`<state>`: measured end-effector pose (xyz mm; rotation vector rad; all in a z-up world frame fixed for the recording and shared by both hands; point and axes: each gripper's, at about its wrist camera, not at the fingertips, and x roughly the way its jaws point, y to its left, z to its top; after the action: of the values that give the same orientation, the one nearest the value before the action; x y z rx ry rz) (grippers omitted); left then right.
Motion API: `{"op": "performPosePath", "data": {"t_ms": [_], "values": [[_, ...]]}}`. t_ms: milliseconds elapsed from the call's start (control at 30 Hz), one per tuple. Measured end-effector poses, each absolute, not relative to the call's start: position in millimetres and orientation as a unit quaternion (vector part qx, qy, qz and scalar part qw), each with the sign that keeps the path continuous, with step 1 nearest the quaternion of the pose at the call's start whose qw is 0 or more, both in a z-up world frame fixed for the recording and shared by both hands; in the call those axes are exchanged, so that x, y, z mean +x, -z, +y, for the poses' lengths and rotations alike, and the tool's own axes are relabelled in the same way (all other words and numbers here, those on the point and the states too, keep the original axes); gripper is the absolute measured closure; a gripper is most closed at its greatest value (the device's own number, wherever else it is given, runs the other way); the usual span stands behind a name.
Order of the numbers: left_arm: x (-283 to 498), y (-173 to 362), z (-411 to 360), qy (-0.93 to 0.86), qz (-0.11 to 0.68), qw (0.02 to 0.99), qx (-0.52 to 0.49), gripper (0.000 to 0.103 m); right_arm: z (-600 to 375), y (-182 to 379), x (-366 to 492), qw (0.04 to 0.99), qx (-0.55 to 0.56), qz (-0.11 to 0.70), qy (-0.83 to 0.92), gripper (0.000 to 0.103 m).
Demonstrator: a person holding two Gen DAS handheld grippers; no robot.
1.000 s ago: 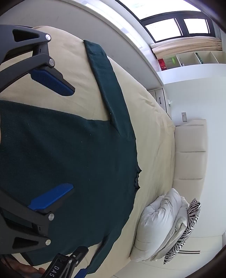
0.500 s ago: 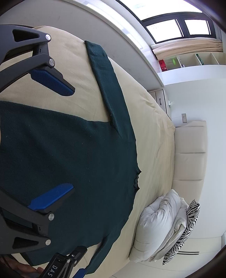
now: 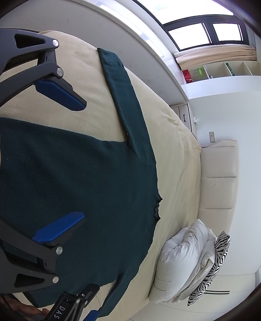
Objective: Fold small clothes
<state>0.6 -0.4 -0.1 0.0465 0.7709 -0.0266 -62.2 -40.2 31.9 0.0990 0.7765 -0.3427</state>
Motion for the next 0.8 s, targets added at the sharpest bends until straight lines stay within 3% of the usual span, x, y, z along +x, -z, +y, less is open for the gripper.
{"op": "performPosePath", "data": {"t_ms": [800], "values": [[0.2,1.0,9.8,0.013,0.375,0.927,0.023,0.000,-34.0,-28.9,-60.4,0.910,0.047,0.379,0.164,0.000]]}}
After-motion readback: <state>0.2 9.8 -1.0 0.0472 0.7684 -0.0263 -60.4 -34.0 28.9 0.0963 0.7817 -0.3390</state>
